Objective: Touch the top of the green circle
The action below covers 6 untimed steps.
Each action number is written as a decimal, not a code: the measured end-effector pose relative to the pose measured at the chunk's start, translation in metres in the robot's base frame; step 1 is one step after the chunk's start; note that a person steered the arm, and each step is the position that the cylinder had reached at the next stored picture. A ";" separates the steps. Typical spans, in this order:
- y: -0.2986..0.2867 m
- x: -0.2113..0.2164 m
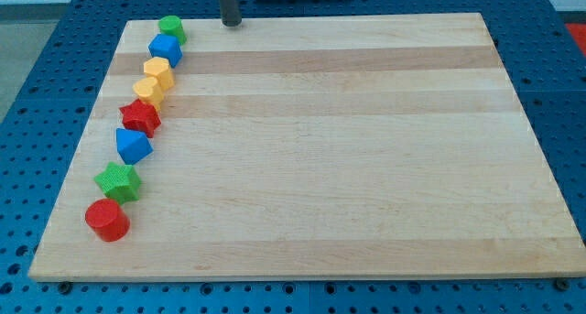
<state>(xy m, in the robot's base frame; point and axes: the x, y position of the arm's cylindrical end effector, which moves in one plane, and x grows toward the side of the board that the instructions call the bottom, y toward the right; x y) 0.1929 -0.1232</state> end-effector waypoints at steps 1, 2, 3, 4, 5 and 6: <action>-0.015 -0.001; -0.037 -0.002; -0.059 -0.001; -0.082 -0.002; -0.105 -0.001; -0.126 -0.001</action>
